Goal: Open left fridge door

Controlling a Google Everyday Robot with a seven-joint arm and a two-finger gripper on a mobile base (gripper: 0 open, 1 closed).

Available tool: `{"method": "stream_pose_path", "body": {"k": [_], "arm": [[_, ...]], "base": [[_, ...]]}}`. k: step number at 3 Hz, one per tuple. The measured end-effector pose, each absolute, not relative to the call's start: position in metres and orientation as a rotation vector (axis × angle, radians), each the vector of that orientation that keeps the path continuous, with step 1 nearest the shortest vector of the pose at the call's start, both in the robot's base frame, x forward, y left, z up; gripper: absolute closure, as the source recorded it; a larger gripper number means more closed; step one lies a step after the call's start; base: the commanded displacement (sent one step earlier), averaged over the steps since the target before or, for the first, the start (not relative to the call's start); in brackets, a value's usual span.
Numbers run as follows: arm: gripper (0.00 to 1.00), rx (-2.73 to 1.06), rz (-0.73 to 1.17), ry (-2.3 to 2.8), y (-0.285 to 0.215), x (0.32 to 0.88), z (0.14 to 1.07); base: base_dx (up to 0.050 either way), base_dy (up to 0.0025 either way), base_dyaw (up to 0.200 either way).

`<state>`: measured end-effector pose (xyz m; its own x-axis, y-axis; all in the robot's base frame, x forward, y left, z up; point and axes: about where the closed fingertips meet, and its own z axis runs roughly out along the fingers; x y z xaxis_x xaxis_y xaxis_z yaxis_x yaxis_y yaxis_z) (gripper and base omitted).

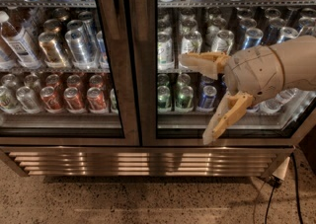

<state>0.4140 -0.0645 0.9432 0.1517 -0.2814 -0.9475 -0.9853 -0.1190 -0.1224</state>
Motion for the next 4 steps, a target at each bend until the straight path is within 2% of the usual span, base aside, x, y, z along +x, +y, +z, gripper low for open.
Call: {"method": "stream_pose_path", "body": {"k": [2, 4], "arm": [[0.00, -1.560, 1.153, 1.250, -0.0558, 0.4144, 0.9352], [0.00, -1.452, 1.153, 1.234, -0.0567, 0.4121, 0.9362]], "base": [[0.000, 0.00000, 0.000], [0.000, 0.00000, 0.000]]}}
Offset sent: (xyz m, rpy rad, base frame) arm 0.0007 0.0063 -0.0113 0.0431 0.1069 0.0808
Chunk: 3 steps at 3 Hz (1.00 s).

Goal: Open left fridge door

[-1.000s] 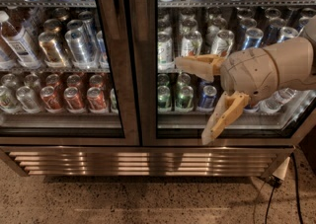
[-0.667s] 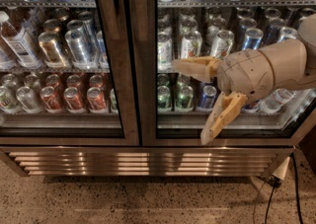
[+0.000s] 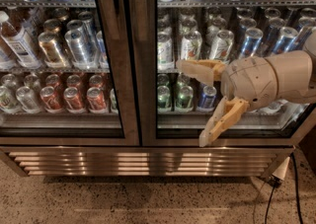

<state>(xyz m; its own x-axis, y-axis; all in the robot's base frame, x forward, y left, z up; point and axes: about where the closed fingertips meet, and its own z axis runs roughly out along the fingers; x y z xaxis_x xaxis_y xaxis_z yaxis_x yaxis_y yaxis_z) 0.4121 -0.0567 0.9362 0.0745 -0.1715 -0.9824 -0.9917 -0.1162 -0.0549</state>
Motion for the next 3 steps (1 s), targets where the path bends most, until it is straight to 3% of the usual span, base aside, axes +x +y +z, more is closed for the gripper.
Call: {"method": "stream_pose_path", "body": {"k": [3], "arm": [[0.00, -1.292, 1.118, 1.213, -0.0633, 0.4104, 0.9394]], "base": [[0.000, 0.00000, 0.000]]}}
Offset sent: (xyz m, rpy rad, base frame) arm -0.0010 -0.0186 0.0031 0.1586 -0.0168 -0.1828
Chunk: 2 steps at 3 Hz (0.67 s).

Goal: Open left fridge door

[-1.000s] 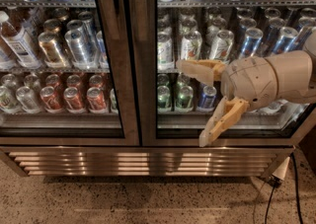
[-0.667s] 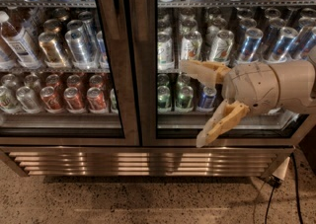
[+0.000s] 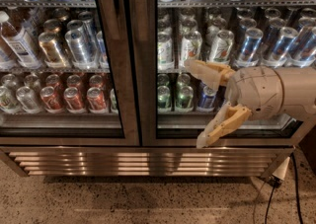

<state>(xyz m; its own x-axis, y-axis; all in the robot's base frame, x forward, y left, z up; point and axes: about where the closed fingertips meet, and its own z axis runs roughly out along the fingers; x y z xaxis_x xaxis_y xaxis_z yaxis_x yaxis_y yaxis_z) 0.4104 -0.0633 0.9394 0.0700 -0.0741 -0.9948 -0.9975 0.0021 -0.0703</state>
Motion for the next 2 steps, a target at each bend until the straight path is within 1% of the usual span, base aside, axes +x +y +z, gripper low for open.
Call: {"method": "stream_pose_path", "body": {"k": [1, 2], "arm": [[0.00, -1.335, 1.088, 1.146, -0.047, 0.385, 0.999], [0.00, -1.359, 1.063, 1.110, -0.038, 0.369, 1.032]], "base": [[0.000, 0.00000, 0.000], [0.000, 0.00000, 0.000]]}}
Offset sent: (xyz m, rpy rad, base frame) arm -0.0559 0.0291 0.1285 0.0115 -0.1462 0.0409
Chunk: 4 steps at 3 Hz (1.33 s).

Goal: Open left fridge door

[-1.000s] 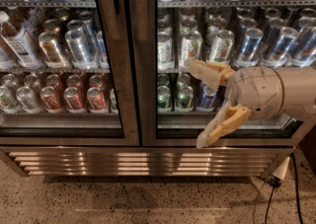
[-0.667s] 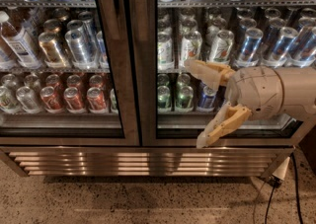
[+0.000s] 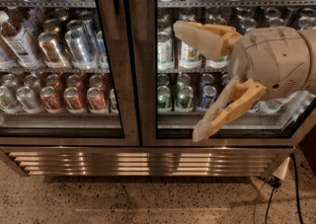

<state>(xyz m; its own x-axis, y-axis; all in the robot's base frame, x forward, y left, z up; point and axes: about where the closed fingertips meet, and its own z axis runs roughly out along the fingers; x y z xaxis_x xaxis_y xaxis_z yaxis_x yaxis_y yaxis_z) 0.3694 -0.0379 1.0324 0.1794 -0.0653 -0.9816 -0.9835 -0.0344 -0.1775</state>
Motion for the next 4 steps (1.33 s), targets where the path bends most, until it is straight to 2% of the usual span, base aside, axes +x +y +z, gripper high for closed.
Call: {"method": "stream_pose_path", "body": {"k": [3, 4], "arm": [[0.00, -1.329, 1.112, 1.148, -0.043, 0.390, 0.998], [0.00, -1.329, 1.112, 1.148, -0.043, 0.390, 0.998]], "base": [[0.000, 0.00000, 0.000], [0.033, 0.00245, 0.150]]}}
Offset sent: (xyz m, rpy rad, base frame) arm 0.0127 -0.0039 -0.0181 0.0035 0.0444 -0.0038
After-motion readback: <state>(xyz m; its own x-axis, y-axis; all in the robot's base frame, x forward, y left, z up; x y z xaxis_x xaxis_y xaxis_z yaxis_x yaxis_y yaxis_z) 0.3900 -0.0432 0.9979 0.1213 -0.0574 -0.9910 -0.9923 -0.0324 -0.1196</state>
